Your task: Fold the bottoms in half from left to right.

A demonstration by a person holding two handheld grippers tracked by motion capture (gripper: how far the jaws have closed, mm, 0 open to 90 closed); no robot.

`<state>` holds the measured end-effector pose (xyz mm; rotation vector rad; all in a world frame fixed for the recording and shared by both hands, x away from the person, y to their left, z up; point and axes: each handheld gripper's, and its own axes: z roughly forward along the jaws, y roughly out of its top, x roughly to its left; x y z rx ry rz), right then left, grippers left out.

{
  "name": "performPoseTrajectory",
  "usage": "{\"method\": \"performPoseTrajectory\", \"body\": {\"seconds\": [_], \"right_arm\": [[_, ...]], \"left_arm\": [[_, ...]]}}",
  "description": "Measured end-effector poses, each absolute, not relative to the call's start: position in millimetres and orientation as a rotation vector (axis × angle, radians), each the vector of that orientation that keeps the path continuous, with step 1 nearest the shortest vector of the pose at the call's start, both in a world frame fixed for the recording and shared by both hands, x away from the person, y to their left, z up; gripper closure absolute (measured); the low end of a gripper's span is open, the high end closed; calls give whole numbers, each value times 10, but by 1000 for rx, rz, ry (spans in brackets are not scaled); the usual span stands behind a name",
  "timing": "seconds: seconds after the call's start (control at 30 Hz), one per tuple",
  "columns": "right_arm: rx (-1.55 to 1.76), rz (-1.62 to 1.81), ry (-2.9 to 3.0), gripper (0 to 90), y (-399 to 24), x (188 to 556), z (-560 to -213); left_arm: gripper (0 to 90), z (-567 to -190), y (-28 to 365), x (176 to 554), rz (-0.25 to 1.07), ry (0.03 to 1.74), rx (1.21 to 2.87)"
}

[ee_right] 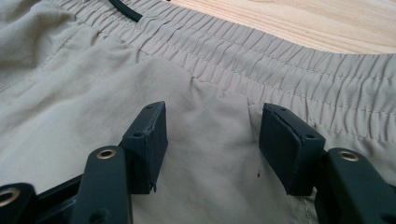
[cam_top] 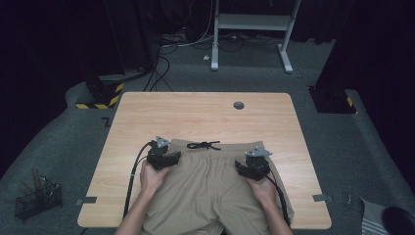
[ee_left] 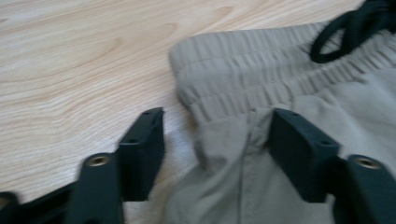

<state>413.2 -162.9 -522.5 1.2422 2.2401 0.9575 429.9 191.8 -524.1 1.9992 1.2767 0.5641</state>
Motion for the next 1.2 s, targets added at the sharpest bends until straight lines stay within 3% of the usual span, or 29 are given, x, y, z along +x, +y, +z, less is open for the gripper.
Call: {"method": "performPoseTrajectory", "body": {"seconds": [0.63,1.2], "right_arm": [[1248,954,2235,404,-1629,4133,-5225],[1253,953,2231,396,-1631,4138,-5227]], "left_arm": [[795,-5206,1975,4225,483,1215,1996],[842,-4963,1993,4114,423,1154,1956]]}}
